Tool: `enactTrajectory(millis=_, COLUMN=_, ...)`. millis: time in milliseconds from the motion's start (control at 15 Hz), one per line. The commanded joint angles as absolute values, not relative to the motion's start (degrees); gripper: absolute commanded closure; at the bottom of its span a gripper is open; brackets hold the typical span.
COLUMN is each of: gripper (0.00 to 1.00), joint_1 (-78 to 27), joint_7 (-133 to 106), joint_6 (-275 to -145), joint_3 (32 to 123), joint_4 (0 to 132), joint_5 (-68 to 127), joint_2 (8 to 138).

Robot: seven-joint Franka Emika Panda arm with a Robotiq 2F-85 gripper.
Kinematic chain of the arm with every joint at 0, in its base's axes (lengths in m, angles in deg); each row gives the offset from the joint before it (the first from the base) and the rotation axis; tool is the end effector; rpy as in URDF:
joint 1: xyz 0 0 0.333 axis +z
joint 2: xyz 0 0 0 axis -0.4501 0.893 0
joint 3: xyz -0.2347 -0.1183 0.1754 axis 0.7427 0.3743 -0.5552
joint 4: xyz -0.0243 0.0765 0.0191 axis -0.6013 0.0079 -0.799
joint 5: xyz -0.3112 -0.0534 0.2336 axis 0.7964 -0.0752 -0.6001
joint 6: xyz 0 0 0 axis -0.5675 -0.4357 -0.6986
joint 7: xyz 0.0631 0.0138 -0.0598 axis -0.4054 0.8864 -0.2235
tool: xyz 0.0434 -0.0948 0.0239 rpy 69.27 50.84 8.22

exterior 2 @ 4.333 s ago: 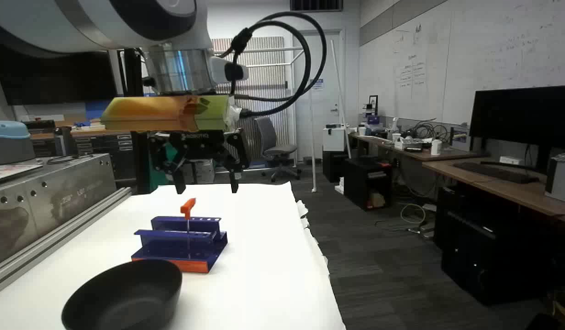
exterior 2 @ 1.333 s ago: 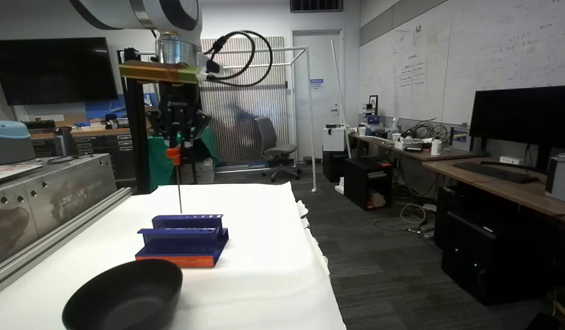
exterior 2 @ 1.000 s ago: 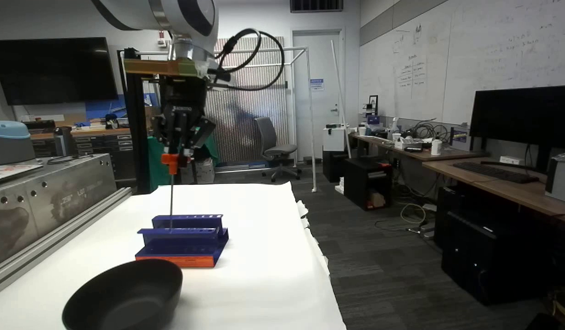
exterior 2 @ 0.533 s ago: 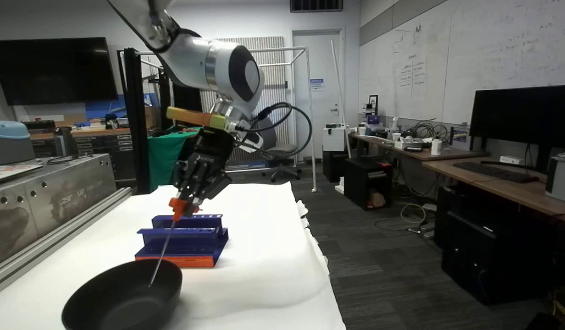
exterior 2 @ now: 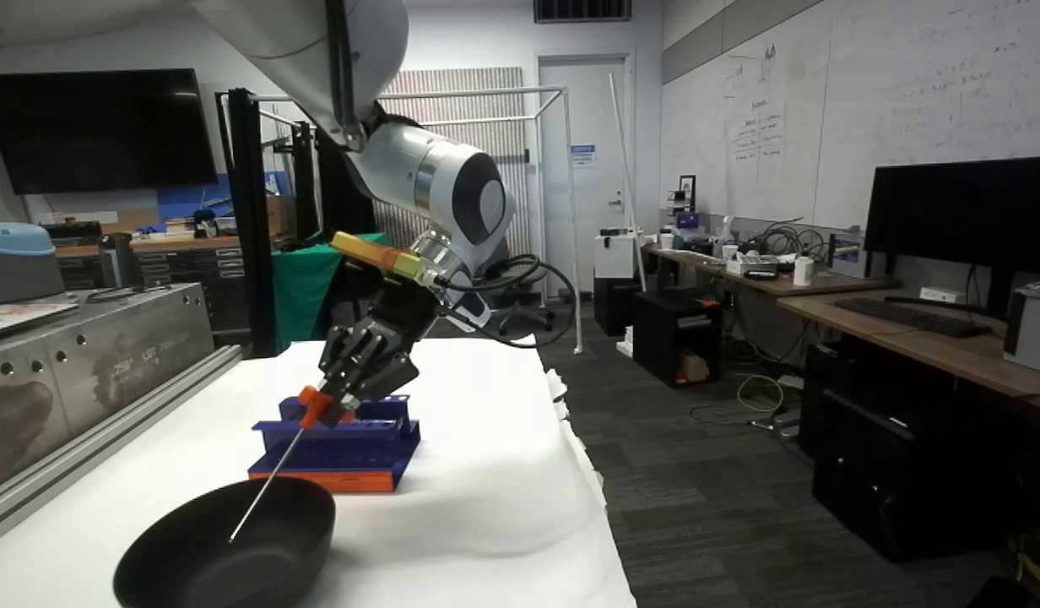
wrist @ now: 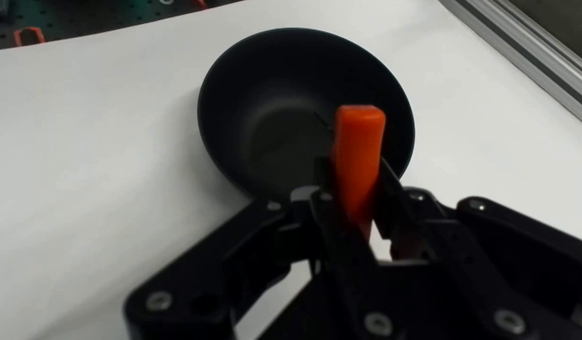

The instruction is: Put the orange object in the bowl

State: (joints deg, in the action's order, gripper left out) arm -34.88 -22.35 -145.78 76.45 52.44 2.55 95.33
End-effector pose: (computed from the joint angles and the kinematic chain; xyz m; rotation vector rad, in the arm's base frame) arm 0.6271 -0.0599 0.2917 -2.4739 0.5848 1.1230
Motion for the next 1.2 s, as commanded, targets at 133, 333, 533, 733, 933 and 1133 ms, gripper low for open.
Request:
enactTrajectory(millis=133, gripper=0.88, joint_1=-33.58, joint_7=-21.38, joint_6=-146.07, joint_3=76.66, joint_4=50.34, joint_5=3.77, joint_2=99.09)
enactTrajectory(millis=333, gripper=0.87, joint_1=-32.17, joint_7=-19.55, joint_6=-148.51, joint_3=76.83, joint_4=52.23, joint_5=6.75, joint_2=99.16)
enactTrajectory(millis=533, gripper=0.81, joint_1=-30.73, joint_7=-17.39, joint_6=-151.93, joint_3=76.74, joint_4=54.20, joint_5=10.68, joint_2=98.53)
enactTrajectory(millis=733, gripper=0.56, joint_1=-30.00, joint_7=-16.27, joint_6=-153.76, joint_3=76.47, joint_4=55.01, joint_5=12.66, joint_2=98.46)
enactTrajectory(millis=933, gripper=0.34, joint_1=-29.52, joint_7=-15.11, joint_6=-155.68, joint_3=76.25, joint_4=55.84, joint_5=14.24, joint_2=98.03)
enactTrajectory(millis=1133, gripper=0.10, joint_1=-29.46, joint_7=-13.08, joint_6=-159.97, joint_3=75.81, joint_4=57.50, joint_5=14.51, joint_2=95.13)
